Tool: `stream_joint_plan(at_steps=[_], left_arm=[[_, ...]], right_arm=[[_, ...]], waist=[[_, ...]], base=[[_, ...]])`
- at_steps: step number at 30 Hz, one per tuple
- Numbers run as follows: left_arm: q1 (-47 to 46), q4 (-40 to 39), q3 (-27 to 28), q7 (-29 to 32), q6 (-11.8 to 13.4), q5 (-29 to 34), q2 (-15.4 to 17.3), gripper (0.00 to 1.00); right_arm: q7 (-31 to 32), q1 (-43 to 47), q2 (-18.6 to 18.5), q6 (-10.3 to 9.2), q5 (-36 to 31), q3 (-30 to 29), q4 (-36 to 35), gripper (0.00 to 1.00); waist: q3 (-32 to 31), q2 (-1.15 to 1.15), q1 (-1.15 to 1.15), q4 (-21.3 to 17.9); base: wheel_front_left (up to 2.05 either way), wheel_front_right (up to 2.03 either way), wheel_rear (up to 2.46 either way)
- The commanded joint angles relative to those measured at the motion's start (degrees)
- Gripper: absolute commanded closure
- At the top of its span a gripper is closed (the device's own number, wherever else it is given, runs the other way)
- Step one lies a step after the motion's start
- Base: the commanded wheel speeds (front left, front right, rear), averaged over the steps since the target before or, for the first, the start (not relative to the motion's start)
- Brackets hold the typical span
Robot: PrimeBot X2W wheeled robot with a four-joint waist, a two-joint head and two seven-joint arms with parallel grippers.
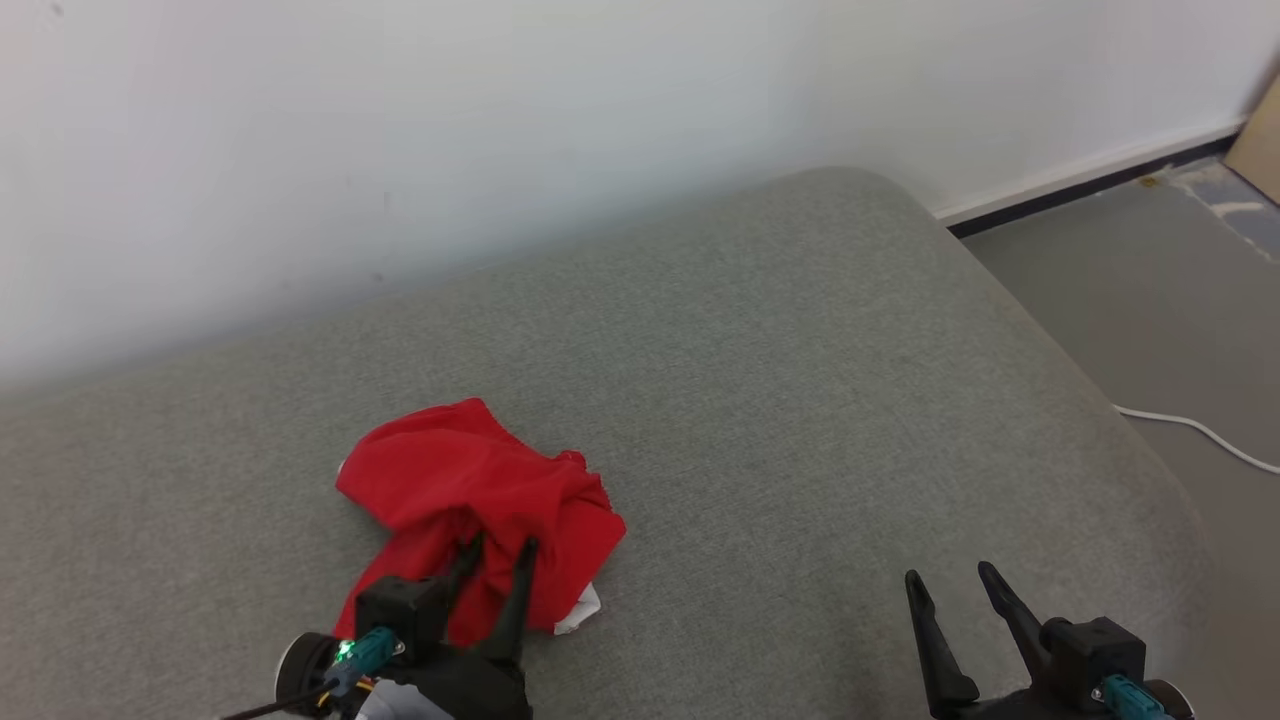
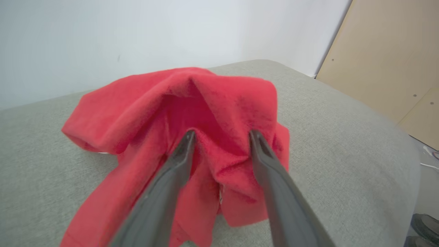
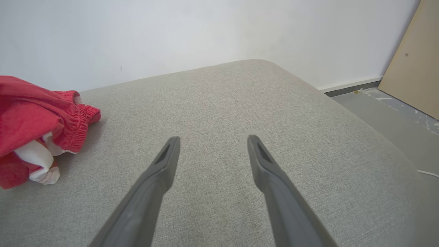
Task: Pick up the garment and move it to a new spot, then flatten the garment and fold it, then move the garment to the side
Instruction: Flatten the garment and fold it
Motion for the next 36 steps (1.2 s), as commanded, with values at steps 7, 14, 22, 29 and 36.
stream_joint_plan(at_steps=[7, 14, 22, 29, 36], left_arm=[[-5.18, 1.24, -1.96, -2.09, -1.43, 0.07, -1.51, 1.0], [-17.85, -4.42, -6.45, -5.42, -2.82, -1.63, -4.04, 1.0], [-14.14, -5.27, -4.31, -7.33, 2.62, -6.31, -4.32, 1.0], [-2.46, 6.19, -4.09, -1.5, 3.84, -9.59, -1.0, 0.0], [-1.26, 5.01, -3.83, -2.11, 6.29, -8.05, 1.62, 0.0]], right_arm=[[-0.66, -0.86, 0.37, -0.12, 0.36, 0.46, 0.66, 0.0], [-0.7, -0.9, 0.39, -0.12, 0.24, 0.71, 1.05, 0.0], [-0.68, 0.09, 0.53, -0.12, 0.46, 0.54, 1.2, 0.0], [-0.47, 0.29, 0.57, -0.12, 0.58, 0.55, 1.06, 0.0], [-0.17, 0.9, 0.7, -0.12, 0.56, 0.51, 0.91, 0.0]], waist=[[0.25, -0.01, -0.01, -0.38], [-0.35, -0.01, -0.01, 1.26], [-0.45, -0.01, -0.01, 4.3], [-0.28, -0.01, -0.01, 8.23], [-0.52, -0.01, -0.01, 11.45]], base=[[0.0, 0.0, 0.0], [0.0, 0.0, 0.0], [0.0, 0.0, 0.0], [0.0, 0.0, 0.0], [0.0, 0.0, 0.0]])
